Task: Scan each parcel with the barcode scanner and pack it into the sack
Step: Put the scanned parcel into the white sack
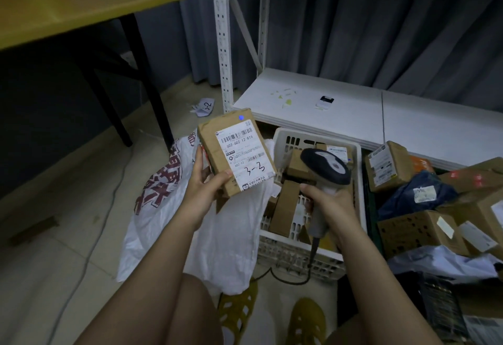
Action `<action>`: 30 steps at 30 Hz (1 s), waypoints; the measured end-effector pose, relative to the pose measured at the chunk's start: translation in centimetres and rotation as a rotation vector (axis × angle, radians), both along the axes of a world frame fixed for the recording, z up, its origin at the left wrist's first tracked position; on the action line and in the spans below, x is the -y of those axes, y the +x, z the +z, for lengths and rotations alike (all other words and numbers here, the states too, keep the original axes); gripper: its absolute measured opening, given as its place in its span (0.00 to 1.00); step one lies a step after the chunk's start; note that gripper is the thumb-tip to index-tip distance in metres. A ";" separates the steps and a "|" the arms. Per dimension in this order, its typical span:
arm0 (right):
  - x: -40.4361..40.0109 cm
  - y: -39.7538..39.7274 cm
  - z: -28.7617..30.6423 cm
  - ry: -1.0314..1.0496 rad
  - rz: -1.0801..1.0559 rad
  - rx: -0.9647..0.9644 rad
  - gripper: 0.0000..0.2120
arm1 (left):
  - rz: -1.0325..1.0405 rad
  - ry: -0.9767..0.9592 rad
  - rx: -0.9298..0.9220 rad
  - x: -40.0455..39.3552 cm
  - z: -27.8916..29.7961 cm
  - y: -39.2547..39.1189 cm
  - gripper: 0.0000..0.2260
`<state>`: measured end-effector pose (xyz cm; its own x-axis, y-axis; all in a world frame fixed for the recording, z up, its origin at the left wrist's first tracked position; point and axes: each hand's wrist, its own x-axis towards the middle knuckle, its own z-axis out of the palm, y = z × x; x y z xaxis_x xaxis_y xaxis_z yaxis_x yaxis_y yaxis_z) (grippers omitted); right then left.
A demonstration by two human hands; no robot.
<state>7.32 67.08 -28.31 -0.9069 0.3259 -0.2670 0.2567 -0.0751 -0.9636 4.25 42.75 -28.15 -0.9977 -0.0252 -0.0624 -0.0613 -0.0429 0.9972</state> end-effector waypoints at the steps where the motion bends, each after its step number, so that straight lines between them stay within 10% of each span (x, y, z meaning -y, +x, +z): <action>1: 0.5 -0.7 -0.4 -0.001 0.003 0.023 0.13 | 0.021 -0.016 -0.002 0.4 0.1 0.2 0.38; 17: 9.5 -7.6 -2.0 -0.144 0.011 -0.006 0.36 | -0.005 -0.169 0.029 4.8 -0.4 -1.5 0.43; 30: 12.0 -8.3 -0.5 -0.137 0.031 -0.041 0.27 | 0.029 -0.261 0.039 8.5 -0.4 -2.0 0.43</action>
